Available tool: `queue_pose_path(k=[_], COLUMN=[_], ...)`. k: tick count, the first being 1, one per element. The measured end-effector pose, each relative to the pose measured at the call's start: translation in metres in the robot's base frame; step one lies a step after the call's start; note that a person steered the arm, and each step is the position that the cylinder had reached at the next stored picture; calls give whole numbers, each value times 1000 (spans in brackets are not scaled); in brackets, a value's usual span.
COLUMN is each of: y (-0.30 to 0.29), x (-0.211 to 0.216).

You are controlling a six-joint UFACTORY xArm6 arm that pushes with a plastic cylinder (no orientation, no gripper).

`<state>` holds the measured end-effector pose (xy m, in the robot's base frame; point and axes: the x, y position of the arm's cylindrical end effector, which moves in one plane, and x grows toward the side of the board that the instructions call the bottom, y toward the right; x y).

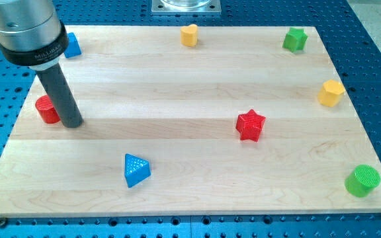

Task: Place the triangle at the bottom center of the board

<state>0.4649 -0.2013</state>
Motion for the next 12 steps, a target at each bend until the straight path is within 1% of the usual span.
queue_pose_path(k=[1,2,3,4,6,7,8,11,12], y=[3,49,105,126,127,145,151,151,115], x=[0,10,37,70,85,115,124,46,35])
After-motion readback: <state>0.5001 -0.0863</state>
